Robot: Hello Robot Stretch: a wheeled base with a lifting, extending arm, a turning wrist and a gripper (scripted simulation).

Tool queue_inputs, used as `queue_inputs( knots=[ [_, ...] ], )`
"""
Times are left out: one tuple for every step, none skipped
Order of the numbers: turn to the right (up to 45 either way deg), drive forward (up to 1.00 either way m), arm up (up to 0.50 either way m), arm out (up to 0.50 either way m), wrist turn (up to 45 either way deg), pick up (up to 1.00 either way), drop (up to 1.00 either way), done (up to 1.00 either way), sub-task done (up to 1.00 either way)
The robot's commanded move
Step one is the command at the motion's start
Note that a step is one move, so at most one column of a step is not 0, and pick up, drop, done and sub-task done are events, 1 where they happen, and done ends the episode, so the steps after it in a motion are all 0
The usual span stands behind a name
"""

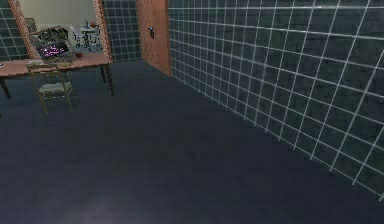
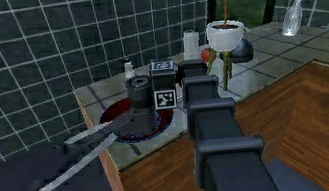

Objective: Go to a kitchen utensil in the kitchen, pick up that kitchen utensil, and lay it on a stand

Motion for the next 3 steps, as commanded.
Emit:
queue_inputs(
  knots=[
    [0.0, 0.0, 0.0, 0.0, 45.0, 0.0, 0.0, 0.0, 0.0],
    [0.0, 0.0, 0.0, 0.0, 27.0, 0.0, 0.0, 0.0, 0.0],
    [0.0, 0.0, -0.12, 0.0, 0.0, 0.0, 0.0, 0.0, 0.0]
  ],
)
